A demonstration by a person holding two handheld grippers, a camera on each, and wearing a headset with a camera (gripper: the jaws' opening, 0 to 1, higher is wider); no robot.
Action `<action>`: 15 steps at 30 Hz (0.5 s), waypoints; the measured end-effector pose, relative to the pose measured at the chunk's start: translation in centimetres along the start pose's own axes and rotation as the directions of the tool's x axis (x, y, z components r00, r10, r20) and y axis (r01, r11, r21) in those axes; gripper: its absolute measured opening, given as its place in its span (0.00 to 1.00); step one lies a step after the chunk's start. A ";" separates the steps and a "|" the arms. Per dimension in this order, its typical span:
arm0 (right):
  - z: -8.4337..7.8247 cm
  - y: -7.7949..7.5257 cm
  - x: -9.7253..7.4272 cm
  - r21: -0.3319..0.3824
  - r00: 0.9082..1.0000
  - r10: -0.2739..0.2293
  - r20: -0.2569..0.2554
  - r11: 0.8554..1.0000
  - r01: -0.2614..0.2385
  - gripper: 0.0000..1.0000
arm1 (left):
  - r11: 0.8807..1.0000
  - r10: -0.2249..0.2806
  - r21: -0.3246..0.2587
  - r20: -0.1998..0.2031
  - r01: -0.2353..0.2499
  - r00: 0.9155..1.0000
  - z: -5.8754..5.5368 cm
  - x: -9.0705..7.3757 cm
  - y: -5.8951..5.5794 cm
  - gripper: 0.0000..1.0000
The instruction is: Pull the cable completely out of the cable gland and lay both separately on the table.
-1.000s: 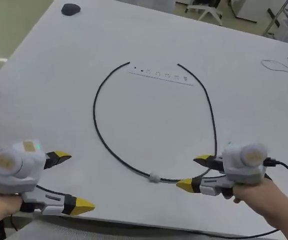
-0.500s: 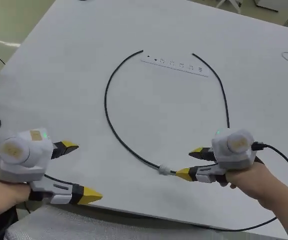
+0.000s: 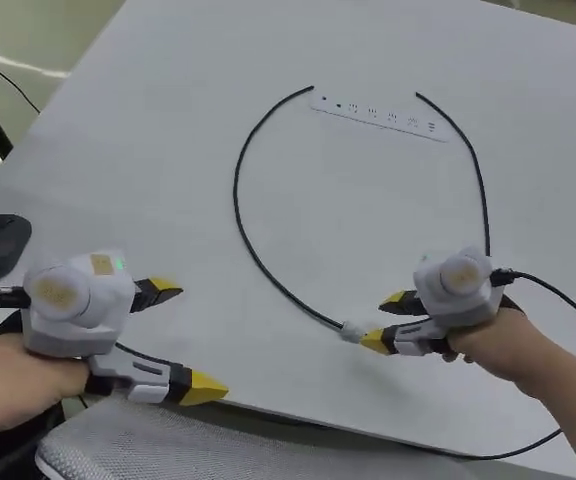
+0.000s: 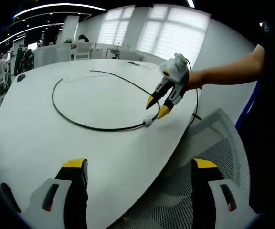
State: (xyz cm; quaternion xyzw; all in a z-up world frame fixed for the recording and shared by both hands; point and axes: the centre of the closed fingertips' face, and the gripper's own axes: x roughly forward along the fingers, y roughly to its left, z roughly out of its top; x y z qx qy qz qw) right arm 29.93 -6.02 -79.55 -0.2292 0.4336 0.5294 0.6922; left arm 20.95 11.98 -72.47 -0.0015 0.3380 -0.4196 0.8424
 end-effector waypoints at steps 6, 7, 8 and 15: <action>-0.9 -0.2 1.4 -0.013 0.999 0.020 -0.039 1.000 -0.020 0.26 | 1.000 0.004 -0.006 0.005 -0.004 1.000 0.2 0.0 0.5 0.89; -1.0 -0.2 1.5 -0.010 0.999 0.024 -0.042 1.000 -0.024 0.25 | 1.000 0.005 -0.007 0.006 -0.005 1.000 0.2 -0.1 0.6 0.88; -1.2 -0.1 1.7 -0.009 0.998 0.029 -0.052 1.000 -0.030 0.25 | 1.000 0.006 -0.006 0.007 -0.006 1.000 0.3 -0.1 0.6 0.88; -1.1 0.1 2.0 -0.041 0.997 0.041 -0.060 0.998 -0.044 0.17 | 1.000 0.014 -0.016 -0.007 -0.014 1.000 -0.3 -0.1 0.9 0.87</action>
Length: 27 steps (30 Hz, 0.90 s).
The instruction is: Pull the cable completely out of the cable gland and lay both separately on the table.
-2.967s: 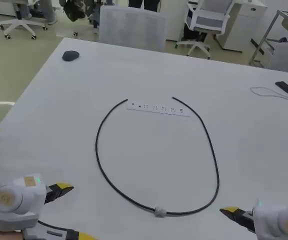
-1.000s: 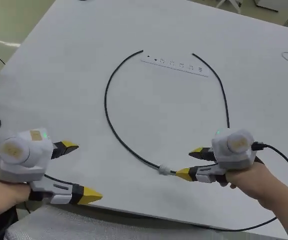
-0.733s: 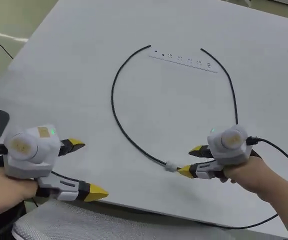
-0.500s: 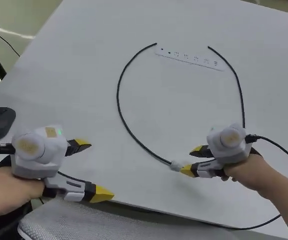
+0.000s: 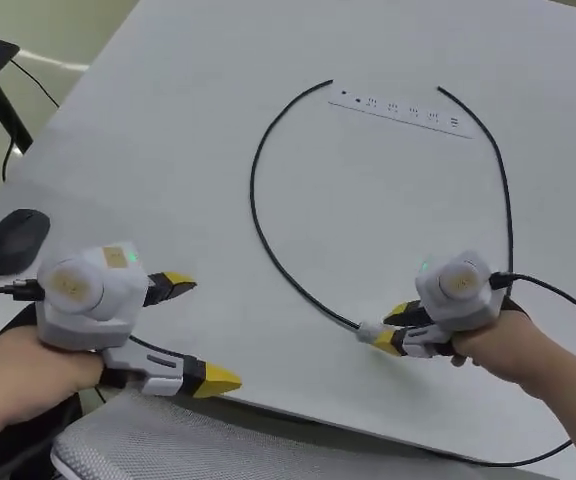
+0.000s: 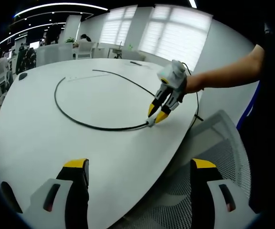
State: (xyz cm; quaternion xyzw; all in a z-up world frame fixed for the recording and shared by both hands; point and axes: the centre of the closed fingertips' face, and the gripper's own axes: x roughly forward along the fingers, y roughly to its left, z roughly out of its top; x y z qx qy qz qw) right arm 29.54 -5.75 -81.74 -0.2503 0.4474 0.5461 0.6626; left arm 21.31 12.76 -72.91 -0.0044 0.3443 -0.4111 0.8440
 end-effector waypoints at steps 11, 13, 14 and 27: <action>-0.1 0.5 0.6 -0.036 0.999 0.028 -0.032 0.999 -0.029 0.10 | 1.000 -0.005 -0.018 0.014 0.005 1.000 0.2 -0.2 0.0 0.85; 0.0 0.5 0.6 -0.044 0.999 0.027 -0.033 0.999 -0.029 0.09 | 1.000 -0.004 -0.013 0.012 0.004 1.000 0.3 -0.2 0.0 0.84; 0.0 0.5 0.6 -0.044 0.999 0.026 -0.033 0.999 -0.028 0.09 | 1.000 -0.003 -0.011 0.011 0.003 1.000 0.2 -0.2 0.0 0.84; 0.2 1.1 0.4 -0.041 1.000 0.018 -0.020 0.999 -0.019 0.07 | 1.000 -0.004 -0.013 0.008 0.004 1.000 0.2 -0.2 0.0 0.84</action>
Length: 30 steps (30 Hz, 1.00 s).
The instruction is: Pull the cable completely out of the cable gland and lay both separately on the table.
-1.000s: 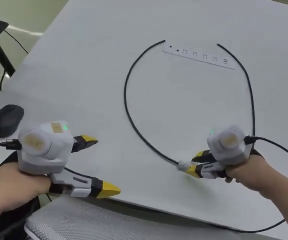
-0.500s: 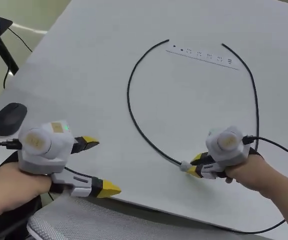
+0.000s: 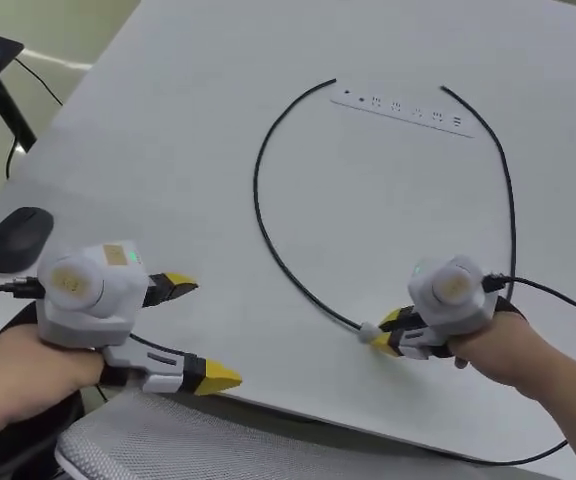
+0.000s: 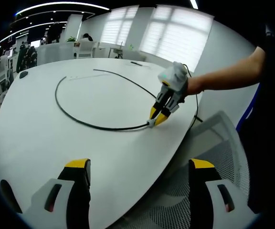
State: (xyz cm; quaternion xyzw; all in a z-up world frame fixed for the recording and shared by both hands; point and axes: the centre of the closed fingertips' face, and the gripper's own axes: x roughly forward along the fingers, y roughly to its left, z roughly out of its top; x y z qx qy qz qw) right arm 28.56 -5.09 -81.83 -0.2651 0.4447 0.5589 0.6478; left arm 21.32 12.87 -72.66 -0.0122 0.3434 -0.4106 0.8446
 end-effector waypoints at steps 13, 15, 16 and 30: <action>2.7 1.3 -2.8 0.008 0.999 0.027 0.017 1.000 -0.028 0.07 | 0.999 -0.049 0.011 0.053 0.048 0.997 3.2 0.3 -1.1 0.83; 3.4 1.5 -3.5 0.006 0.999 0.027 0.034 1.000 -0.027 0.07 | 0.998 -0.054 0.025 0.057 0.053 0.997 3.9 0.3 -1.2 0.83; 3.6 1.6 -3.7 0.005 0.999 0.027 0.039 1.000 -0.028 0.07 | 0.998 -0.055 0.032 0.058 0.053 0.997 4.3 0.3 -1.2 0.83; 6.3 3.4 -7.4 -0.049 0.995 0.048 0.083 0.998 -0.044 0.07 | 0.986 -0.099 0.141 0.075 0.088 0.992 7.5 1.1 -2.6 0.83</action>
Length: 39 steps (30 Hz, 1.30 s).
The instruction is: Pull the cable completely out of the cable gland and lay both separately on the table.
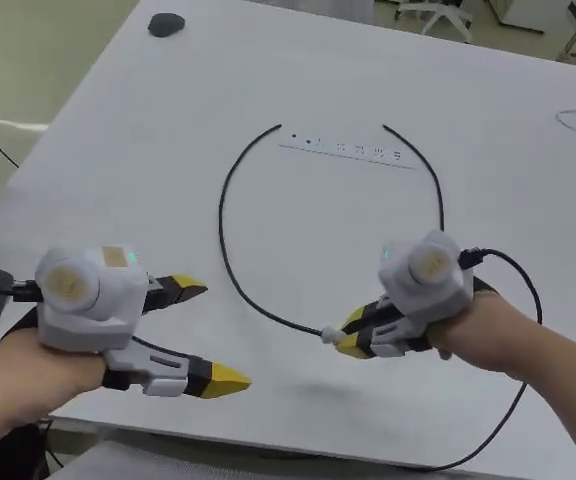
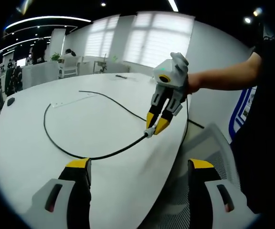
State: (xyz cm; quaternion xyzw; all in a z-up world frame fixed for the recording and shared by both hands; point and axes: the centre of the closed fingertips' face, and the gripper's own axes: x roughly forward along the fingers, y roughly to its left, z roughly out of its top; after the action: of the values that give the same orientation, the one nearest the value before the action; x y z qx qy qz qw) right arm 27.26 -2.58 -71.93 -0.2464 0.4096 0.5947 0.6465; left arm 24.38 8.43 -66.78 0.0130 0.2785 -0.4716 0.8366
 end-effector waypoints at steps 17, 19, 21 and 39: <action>2.5 3.2 -2.0 -0.078 0.999 0.018 0.031 0.997 -0.015 0.07 | 0.992 -0.104 0.067 0.000 0.103 0.995 2.3 2.1 -2.0 0.76; 2.7 3.5 -2.3 -0.087 0.999 0.021 0.035 0.996 -0.018 0.07 | 0.990 -0.115 0.081 -0.007 0.115 0.993 2.1 2.5 -2.3 0.75; 2.9 3.8 -2.5 -0.111 0.999 0.015 0.041 0.994 -0.011 0.07 | 0.988 -0.125 0.085 -0.014 0.126 0.992 2.0 2.8 -2.6 0.74; 4.6 6.5 -2.9 -0.182 0.997 0.038 0.072 0.983 -0.024 0.07 | 0.971 -0.216 0.104 0.003 0.215 0.976 2.0 4.9 -5.1 0.59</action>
State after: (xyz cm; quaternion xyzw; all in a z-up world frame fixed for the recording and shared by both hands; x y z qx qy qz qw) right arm 22.17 0.63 -65.96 -0.2752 0.3331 0.6481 0.6271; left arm 23.20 1.17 -66.17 0.0223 0.2474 -0.5735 0.7806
